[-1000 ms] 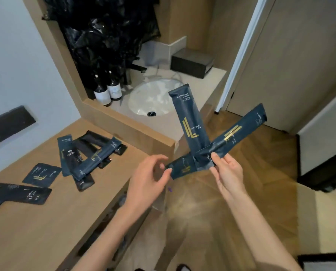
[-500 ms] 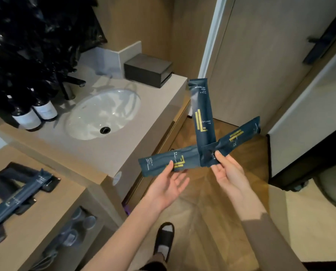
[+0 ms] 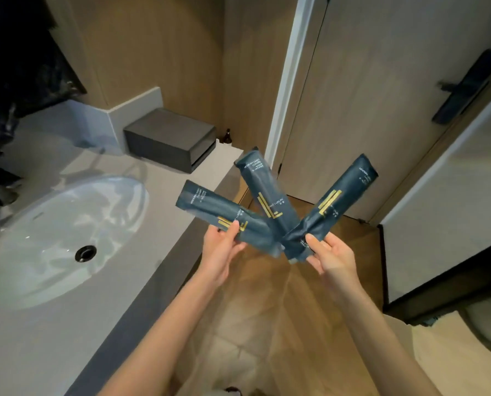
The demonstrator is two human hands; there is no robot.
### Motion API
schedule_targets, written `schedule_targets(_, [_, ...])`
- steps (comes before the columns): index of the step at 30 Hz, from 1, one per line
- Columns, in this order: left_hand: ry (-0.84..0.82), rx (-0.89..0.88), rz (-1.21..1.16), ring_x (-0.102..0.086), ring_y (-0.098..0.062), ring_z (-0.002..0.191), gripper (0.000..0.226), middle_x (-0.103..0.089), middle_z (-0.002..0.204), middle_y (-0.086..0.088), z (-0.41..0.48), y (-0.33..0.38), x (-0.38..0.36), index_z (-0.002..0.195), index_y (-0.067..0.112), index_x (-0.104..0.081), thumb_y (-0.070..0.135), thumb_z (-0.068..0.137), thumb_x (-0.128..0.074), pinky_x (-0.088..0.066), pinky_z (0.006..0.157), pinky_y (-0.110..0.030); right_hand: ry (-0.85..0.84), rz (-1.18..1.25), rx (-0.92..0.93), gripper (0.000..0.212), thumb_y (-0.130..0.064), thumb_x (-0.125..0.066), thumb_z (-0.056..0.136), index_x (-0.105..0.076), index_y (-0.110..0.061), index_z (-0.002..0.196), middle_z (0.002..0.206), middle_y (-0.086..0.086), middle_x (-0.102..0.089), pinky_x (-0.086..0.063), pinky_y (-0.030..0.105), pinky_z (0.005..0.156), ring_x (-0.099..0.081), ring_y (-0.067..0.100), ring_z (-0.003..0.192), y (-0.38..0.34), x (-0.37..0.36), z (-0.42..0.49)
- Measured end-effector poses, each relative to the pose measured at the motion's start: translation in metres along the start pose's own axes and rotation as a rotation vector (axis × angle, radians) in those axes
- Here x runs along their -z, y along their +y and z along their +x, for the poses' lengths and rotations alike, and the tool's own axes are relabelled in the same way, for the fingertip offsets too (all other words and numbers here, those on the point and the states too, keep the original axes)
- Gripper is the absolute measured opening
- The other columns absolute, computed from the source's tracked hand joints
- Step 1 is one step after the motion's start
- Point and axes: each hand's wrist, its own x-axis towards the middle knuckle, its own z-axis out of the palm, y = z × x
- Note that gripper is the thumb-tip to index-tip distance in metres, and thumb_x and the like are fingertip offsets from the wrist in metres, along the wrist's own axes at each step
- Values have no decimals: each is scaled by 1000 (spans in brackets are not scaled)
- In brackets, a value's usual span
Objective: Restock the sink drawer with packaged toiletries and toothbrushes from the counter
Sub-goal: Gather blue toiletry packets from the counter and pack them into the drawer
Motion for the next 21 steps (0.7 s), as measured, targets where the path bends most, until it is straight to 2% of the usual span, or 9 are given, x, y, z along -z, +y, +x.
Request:
schedule_targets(2, [5, -10, 67, -71, -11, 84, 21, -70, 108, -8, 30, 12, -6, 118, 5, -53, 12, 98, -50, -60, 71, -28, -44, -54, 28, 17, -6, -58, 92, -66, -7, 108, 107, 15, -73, -56, 38, 89, -70, 28, 100, -15, 0, 31])
schedule_targets(3, [6, -16, 93, -72, -7, 79, 19, -71, 103, -4, 43, 16, -9, 116, 7, -54, 12, 98, -50, -59, 66, -24, -70, -89, 47, 16, -8, -59, 92, -66, -9, 106, 103, 11, -74, -58, 34, 85, -72, 24, 96, -22, -2, 46])
schedule_targets(5, [12, -15, 137, -71, -7, 79, 19, -74, 94, 2, 68, 23, -15, 116, 10, -56, 14, 98, -51, -56, 77, -29, -132, -136, 71, 12, -9, -60, 92, -67, -15, 99, 93, 2, -76, -59, 23, 71, -74, 13, 84, -33, -10, 76])
schedule_targets(7, [27, -7, 159, -70, -16, 90, 19, -76, 95, 2, 91, 29, -20, 115, 16, -58, 18, 97, -53, -48, 92, -45, -208, -158, 59, 13, -8, -61, 91, -68, -19, 96, 87, -2, -77, -57, 21, 67, -74, 11, 80, -40, -23, 109])
schedule_targets(9, [37, -20, 138, -70, -19, 95, 15, -74, 106, -4, 113, 34, -27, 112, 20, -58, 20, 97, -53, -53, 91, -44, -291, -180, 36, 15, -8, -60, 92, -69, -18, 98, 88, -2, -77, -55, 26, 72, -74, 13, 83, -44, -39, 140])
schedule_targets(11, [64, -40, 100, -72, -18, 93, 18, -71, 112, -7, 133, 41, -34, 115, 20, -55, 20, 97, -53, -59, 75, -33, -361, -223, 32, 17, -9, -60, 92, -69, -17, 104, 93, 0, -77, -56, 32, 79, -73, 15, 88, -47, -55, 169])
schedule_targets(13, [98, -76, 51, -72, -18, 94, 22, -71, 112, -4, 151, 49, -41, 120, 21, -53, 18, 98, -51, -59, 71, -31, -441, -255, 52, 20, -10, -61, 92, -68, -16, 109, 97, 2, -77, -58, 36, 81, -73, 19, 91, -53, -69, 200])
schedule_targets(17, [207, -112, -101, -70, -15, 91, 24, -69, 110, -5, 185, 64, -51, 121, 15, -53, 15, 101, -40, -58, 76, -33, -538, -350, 85, 20, -15, -66, 89, -67, -16, 109, 96, 8, -76, -56, 43, 86, -72, 25, 95, -66, -96, 263])
schedule_targets(21, [349, -171, -56, -65, -18, 109, 28, -68, 120, -1, 215, 80, -60, 121, 18, -53, 28, 94, -57, -49, 96, -46, -727, -421, 117, 28, -13, -65, 89, -61, -16, 117, 90, 5, -77, -57, 48, 77, -73, 23, 85, -88, -127, 308])
